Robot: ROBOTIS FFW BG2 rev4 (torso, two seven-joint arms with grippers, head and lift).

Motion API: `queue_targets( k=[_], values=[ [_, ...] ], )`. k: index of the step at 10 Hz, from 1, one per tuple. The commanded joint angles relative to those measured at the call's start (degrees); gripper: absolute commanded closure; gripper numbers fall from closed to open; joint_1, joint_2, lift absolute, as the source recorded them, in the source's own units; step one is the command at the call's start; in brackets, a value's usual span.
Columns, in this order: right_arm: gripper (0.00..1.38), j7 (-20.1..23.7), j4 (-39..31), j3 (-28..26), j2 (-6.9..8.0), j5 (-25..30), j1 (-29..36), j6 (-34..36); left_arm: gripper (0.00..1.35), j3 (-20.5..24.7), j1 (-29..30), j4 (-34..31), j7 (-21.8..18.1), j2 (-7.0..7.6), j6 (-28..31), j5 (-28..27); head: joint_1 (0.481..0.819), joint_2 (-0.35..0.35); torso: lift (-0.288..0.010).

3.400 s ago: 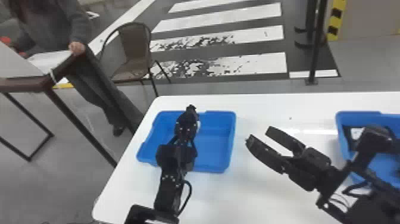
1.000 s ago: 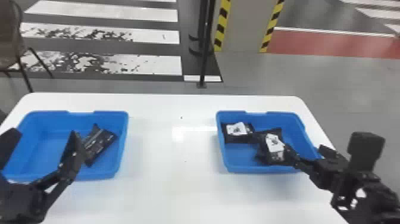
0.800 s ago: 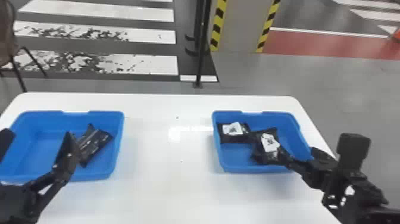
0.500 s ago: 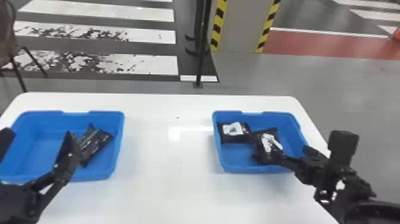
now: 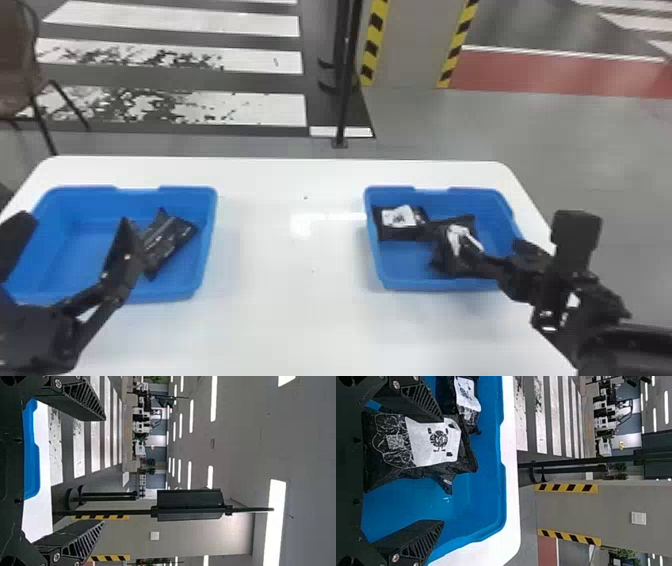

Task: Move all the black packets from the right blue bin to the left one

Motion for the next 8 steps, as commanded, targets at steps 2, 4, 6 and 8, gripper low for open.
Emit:
queue_targets(
  k=[2,4,6,8],
  values=[
    [0.13,0.3,2.0,1.5,-0.60,-1.0,-1.3,0.0,0.12,-0.2,-0.1,0.0,0.0,0.09,0.0,-0.6,0.695,-0.136,-0.140],
    [0.13,0.7,2.7,2.4,-0.69,-1.6,-1.4,0.2,0.13,-0.3,-0.1,0.0,0.0,0.18,-0.1,-0.7,0.695,-0.124,-0.140],
    [0.13,0.7,2.6,2.6,-0.60,-1.3,-1.3,0.6,0.13,-0.3,-0.3,0.0,-0.1,0.18,0.0,-0.7,0.695,-0.111,-0.140],
    [0.16,0.7,2.9,2.5,-0.78,-1.5,-1.4,1.6,0.13,-0.6,-0.4,0.0,-0.1,0.27,-0.1,-0.9,0.695,-0.109,-0.140]
  ],
)
